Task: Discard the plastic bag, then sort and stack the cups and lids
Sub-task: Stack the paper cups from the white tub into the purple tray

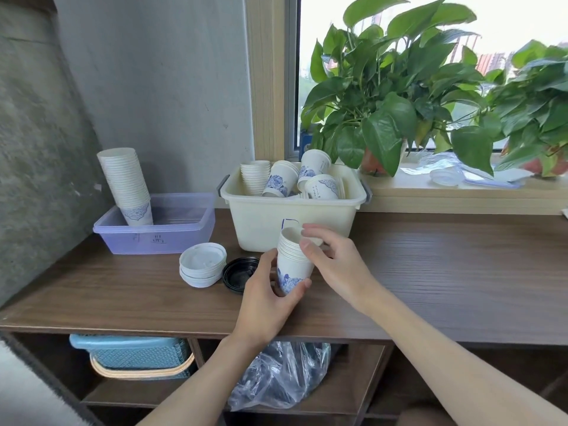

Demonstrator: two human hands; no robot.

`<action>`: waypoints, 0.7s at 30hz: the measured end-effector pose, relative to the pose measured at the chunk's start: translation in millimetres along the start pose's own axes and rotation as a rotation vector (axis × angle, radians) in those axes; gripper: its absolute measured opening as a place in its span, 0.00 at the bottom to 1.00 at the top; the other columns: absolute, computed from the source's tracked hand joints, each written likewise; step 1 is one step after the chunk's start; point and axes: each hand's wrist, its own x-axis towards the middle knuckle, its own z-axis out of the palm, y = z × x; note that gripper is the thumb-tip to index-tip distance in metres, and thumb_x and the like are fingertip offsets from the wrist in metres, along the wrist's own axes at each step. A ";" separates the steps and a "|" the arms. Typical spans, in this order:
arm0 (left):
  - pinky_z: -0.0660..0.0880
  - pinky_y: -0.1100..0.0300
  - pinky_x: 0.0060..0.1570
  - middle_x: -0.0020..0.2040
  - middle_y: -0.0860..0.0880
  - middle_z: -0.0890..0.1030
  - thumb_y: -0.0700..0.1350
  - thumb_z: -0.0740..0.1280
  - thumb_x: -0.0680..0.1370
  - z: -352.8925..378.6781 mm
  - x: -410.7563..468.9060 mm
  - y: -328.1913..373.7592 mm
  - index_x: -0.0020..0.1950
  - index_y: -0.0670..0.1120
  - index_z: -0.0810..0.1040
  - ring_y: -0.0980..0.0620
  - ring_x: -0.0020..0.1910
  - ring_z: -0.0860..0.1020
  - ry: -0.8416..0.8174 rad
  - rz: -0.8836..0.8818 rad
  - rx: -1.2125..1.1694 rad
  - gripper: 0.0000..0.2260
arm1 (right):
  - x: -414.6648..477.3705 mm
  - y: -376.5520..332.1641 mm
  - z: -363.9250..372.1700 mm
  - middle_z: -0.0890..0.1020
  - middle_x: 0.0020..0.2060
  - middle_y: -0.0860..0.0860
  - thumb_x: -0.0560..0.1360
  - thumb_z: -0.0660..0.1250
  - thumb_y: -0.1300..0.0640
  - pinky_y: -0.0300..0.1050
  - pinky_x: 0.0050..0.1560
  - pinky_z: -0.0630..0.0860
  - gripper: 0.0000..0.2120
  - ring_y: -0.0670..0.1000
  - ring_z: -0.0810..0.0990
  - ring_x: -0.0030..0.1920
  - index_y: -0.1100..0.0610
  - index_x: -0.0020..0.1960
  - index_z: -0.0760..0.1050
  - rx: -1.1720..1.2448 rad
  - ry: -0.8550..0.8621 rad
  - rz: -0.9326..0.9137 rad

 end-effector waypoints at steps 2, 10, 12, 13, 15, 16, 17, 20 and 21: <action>0.77 0.59 0.51 0.54 0.64 0.80 0.51 0.75 0.72 0.3 0.5 -0.9 0.66 0.56 0.70 0.56 0.50 0.81 0.016 -0.018 -0.021 0.25 | 8.6 -4.4 -6.9 0.78 0.57 0.43 0.76 0.66 0.48 0.48 0.61 0.73 0.12 0.46 0.77 0.56 0.49 0.58 0.75 -0.042 -0.002 -0.020; 0.73 0.70 0.47 0.53 0.67 0.79 0.48 0.75 0.73 1.5 1.8 -2.1 0.63 0.56 0.71 0.60 0.50 0.79 0.068 -0.038 -0.021 0.22 | 82.9 -30.7 -46.8 0.80 0.56 0.49 0.76 0.66 0.54 0.47 0.60 0.69 0.16 0.51 0.75 0.57 0.57 0.63 0.73 -0.432 0.222 -0.201; 0.72 0.72 0.48 0.52 0.67 0.79 0.47 0.75 0.72 1.7 1.9 -1.4 0.62 0.59 0.71 0.61 0.51 0.79 0.094 -0.041 -0.017 0.22 | 102.3 -27.5 -50.9 0.78 0.60 0.49 0.76 0.65 0.50 0.55 0.63 0.68 0.21 0.54 0.74 0.60 0.53 0.67 0.69 -0.574 0.163 -0.159; 0.72 0.72 0.49 0.52 0.67 0.79 0.47 0.75 0.72 1.7 2.2 -1.6 0.61 0.60 0.71 0.62 0.51 0.79 0.108 -0.045 -0.016 0.22 | 111.3 -24.6 -52.1 0.77 0.63 0.49 0.76 0.64 0.48 0.56 0.64 0.67 0.23 0.55 0.73 0.62 0.51 0.70 0.66 -0.665 0.118 -0.118; 0.72 0.70 0.49 0.52 0.66 0.79 0.47 0.75 0.72 2.0 2.9 -2.3 0.61 0.60 0.71 0.62 0.51 0.79 0.128 -0.054 -0.015 0.22 | 125.4 -17.9 -53.3 0.73 0.67 0.50 0.76 0.61 0.45 0.56 0.65 0.65 0.26 0.57 0.70 0.66 0.49 0.72 0.62 -0.839 0.033 -0.019; 0.73 0.70 0.49 0.51 0.65 0.80 0.47 0.75 0.71 2.1 3.1 -2.7 0.60 0.60 0.71 0.62 0.51 0.79 0.135 -0.056 -0.016 0.22 | 129.8 -14.6 -53.3 0.73 0.68 0.50 0.76 0.61 0.45 0.56 0.65 0.65 0.26 0.57 0.69 0.67 0.48 0.72 0.62 -0.882 0.006 0.015; 0.73 0.70 0.49 0.51 0.65 0.80 0.47 0.75 0.71 2.1 3.3 -3.1 0.60 0.61 0.71 0.62 0.50 0.79 0.141 -0.057 -0.014 0.22 | 132.8 -11.9 -53.6 0.73 0.68 0.51 0.76 0.61 0.45 0.56 0.65 0.65 0.24 0.57 0.69 0.67 0.48 0.71 0.64 -0.896 0.000 0.030; 0.72 0.73 0.46 0.50 0.63 0.80 0.47 0.75 0.71 2.4 4.0 -3.4 0.57 0.62 0.71 0.62 0.49 0.79 0.159 -0.061 0.000 0.20 | 134.0 -7.2 -54.7 0.76 0.64 0.50 0.76 0.62 0.52 0.54 0.63 0.67 0.18 0.56 0.72 0.64 0.52 0.66 0.70 -0.833 0.065 0.019; 0.71 0.73 0.46 0.50 0.63 0.80 0.47 0.75 0.72 2.7 4.1 -3.8 0.58 0.61 0.71 0.62 0.48 0.79 0.163 -0.062 0.002 0.21 | 133.5 -7.6 -55.1 0.76 0.63 0.51 0.76 0.63 0.55 0.54 0.63 0.68 0.17 0.56 0.72 0.64 0.53 0.65 0.71 -0.787 0.091 0.013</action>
